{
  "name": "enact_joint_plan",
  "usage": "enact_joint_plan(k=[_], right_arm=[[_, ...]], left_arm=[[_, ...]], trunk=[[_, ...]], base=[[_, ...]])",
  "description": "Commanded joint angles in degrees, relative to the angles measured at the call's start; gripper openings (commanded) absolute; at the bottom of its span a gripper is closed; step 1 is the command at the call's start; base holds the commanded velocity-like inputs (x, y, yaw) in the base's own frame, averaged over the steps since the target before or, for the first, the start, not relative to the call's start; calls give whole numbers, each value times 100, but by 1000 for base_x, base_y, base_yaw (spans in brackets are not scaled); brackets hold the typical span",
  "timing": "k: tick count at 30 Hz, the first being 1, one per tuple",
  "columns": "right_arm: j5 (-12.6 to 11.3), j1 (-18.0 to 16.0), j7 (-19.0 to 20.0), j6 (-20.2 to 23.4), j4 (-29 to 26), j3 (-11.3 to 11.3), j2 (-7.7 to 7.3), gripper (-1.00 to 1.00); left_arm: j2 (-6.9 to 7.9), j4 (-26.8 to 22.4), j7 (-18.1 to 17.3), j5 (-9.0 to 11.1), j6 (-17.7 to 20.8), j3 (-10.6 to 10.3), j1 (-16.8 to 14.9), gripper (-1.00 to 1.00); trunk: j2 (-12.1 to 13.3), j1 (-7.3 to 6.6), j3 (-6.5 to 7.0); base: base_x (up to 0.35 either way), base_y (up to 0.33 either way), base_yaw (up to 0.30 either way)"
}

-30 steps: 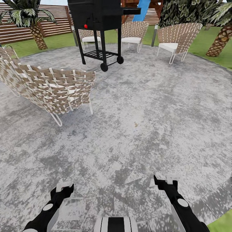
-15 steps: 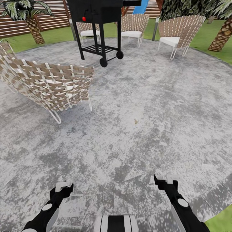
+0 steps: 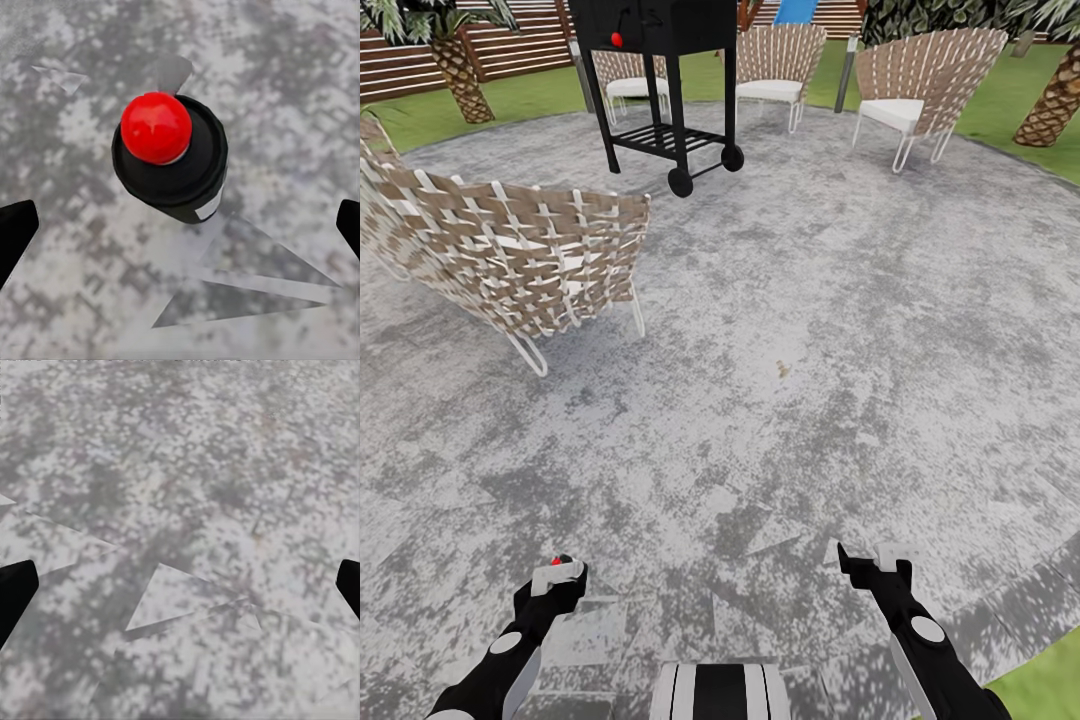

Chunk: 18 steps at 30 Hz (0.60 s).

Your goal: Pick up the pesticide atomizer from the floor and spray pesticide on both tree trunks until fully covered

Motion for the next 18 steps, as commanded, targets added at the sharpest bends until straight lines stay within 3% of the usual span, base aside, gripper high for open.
enact_joint_plan(k=[1, 18], right_arm=[[-4, -2, 4, -17, 1, -2, 0, 100], [-4, -2, 4, -17, 0, -2, 0, 100]], left_arm=[[2, 5, -6, -12, -18, 21, -5, 100], [-2, 4, 0, -18, -16, 22, -5, 100]], trunk=[[-1, -1, -4], [-1, -1, -5]], base=[[43, 36, 0], [28, 19, 0]])
